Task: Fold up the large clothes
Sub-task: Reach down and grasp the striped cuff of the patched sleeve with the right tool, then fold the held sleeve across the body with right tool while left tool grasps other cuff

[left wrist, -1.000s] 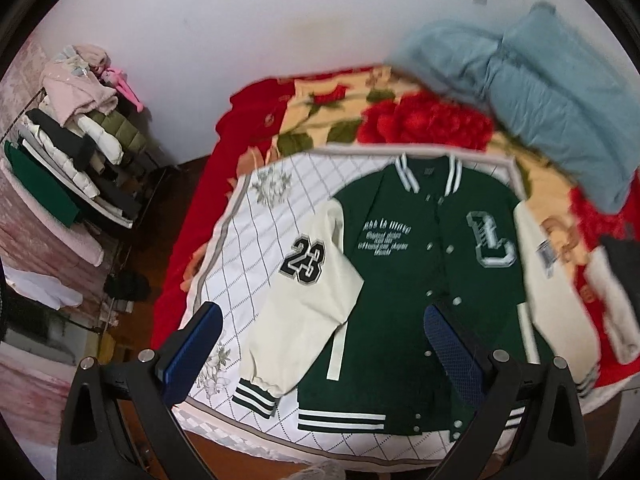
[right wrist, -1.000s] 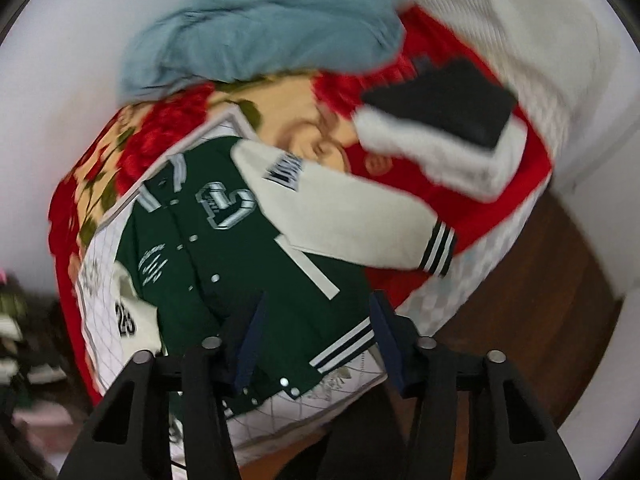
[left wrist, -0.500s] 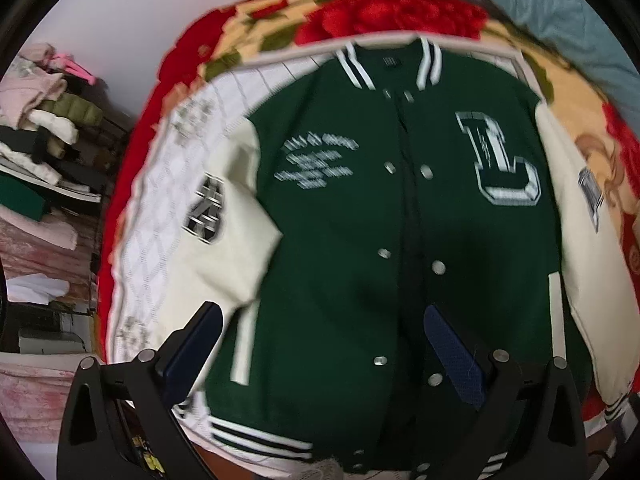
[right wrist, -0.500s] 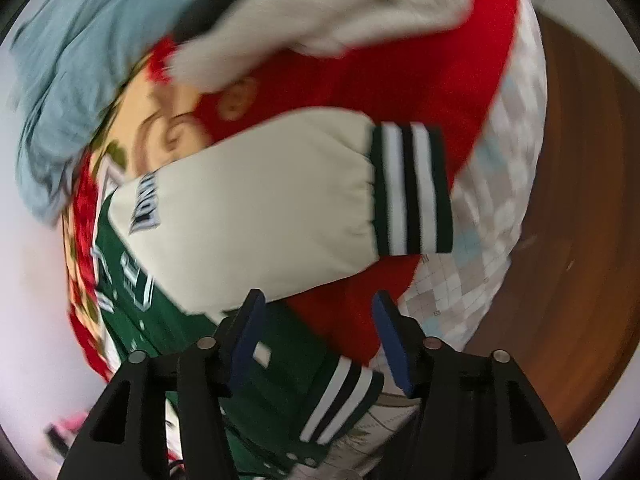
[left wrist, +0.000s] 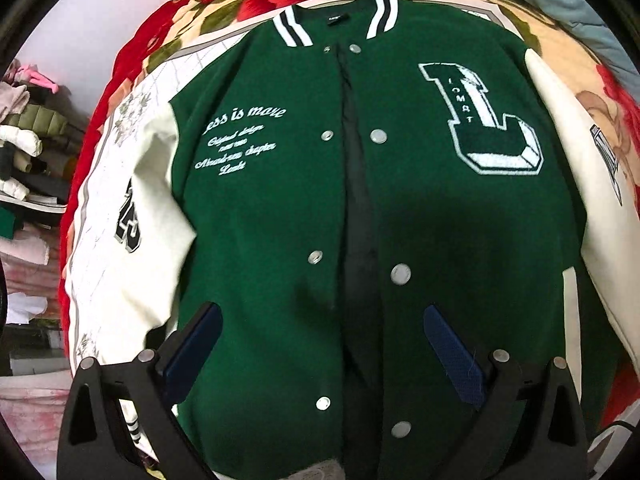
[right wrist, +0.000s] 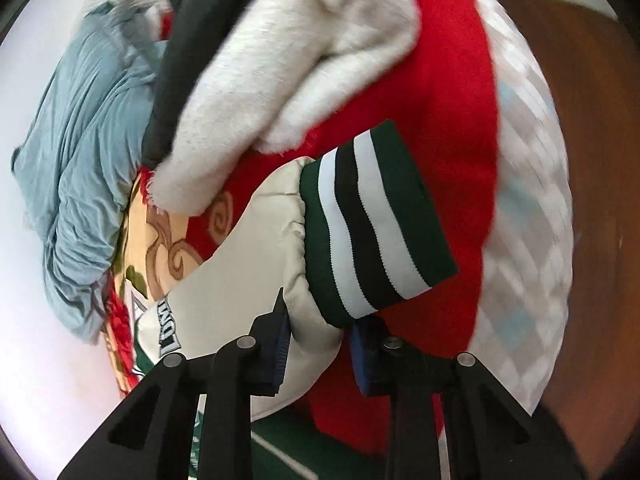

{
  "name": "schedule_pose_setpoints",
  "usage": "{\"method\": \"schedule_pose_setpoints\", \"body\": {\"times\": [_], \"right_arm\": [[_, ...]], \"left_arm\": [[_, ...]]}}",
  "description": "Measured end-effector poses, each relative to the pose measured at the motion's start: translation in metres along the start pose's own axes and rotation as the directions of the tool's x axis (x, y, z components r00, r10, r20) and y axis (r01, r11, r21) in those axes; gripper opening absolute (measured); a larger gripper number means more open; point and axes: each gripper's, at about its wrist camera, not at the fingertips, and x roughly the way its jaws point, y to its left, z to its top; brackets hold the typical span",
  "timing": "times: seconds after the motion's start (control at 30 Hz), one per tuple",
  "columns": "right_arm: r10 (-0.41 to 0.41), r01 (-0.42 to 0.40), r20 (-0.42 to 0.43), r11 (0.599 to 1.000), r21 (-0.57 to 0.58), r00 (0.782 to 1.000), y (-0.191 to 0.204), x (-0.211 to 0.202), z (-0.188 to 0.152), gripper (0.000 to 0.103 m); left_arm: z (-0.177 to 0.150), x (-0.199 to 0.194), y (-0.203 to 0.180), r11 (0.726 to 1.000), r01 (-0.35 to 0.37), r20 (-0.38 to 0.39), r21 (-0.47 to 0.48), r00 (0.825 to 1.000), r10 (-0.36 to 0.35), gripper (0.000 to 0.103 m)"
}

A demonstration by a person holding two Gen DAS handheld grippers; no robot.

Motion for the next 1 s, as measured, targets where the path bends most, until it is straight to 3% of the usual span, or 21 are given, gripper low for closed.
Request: {"method": "schedule_pose_setpoints", "body": {"times": [0.07, 0.1, 0.17, 0.27, 0.3, 0.33, 0.4, 0.53, 0.7, 0.9, 1.0], "right_arm": [[-0.018, 0.018, -0.042, 1.0, 0.008, 0.999, -0.002, 0.024, 0.008, 0.046], [-0.009, 0.011, -0.065, 1.0, 0.028, 0.998, -0.007, 0.035, 0.01, 0.062], [0.032, -0.026, -0.084, 0.997, 0.071, 0.996, -0.013, 0.057, 0.015, 0.066], [0.056, -0.053, -0.032, 0.994, 0.097, 0.998, -0.005, 0.065, 0.018, 0.072], [0.06, -0.06, -0.006, 0.995, 0.086, 0.998, 0.002, 0.065, 0.018, 0.062], [0.057, -0.058, 0.016, 0.996, 0.07, 0.998, 0.007, 0.063, 0.019, 0.036], [0.07, -0.072, 0.037, 0.996, 0.044, 0.997, 0.021, 0.059, 0.017, 0.018], [0.075, -0.069, 0.08, 0.995, -0.077, 0.994, 0.068, 0.035, 0.008, 0.015], [0.15, -0.112, 0.1, 0.944, -0.311, 0.984, 0.161, -0.015, -0.027, 0.015], [0.233, -0.171, 0.037, 0.804, -0.569, 0.972, 0.272, -0.048, -0.116, 0.014], [0.229, -0.181, -0.024, 0.694, -0.697, 0.973, 0.326, -0.044, -0.189, 0.014]], "left_arm": [[0.003, 0.005, -0.002, 1.0, 0.008, 0.004, 0.003, 1.0, -0.008, 0.103], [0.005, 0.009, -0.005, 1.0, 0.011, 0.003, 0.005, 1.0, -0.011, 0.103], [0.006, 0.015, -0.006, 1.0, 0.011, -0.004, 0.006, 1.0, -0.011, 0.103], [0.009, 0.023, -0.005, 1.0, 0.015, -0.002, -0.006, 1.0, -0.015, 0.103], [0.009, 0.025, -0.005, 1.0, 0.014, 0.002, -0.009, 1.0, -0.014, 0.103], [0.01, 0.027, -0.004, 1.0, 0.012, 0.006, -0.012, 1.0, -0.012, 0.103], [0.012, 0.03, -0.001, 1.0, 0.009, 0.011, -0.017, 1.0, -0.009, 0.103], [0.014, 0.03, 0.014, 0.999, 0.004, 0.024, -0.039, 1.0, -0.003, 0.103], [0.015, 0.028, 0.051, 0.995, -0.012, 0.035, -0.096, 0.999, 0.015, 0.103], [0.005, 0.026, 0.116, 0.976, -0.025, 0.017, -0.215, 0.999, 0.03, 0.103], [-0.007, 0.025, 0.156, 0.955, -0.042, 0.001, -0.292, 0.999, 0.044, 0.103]]}}
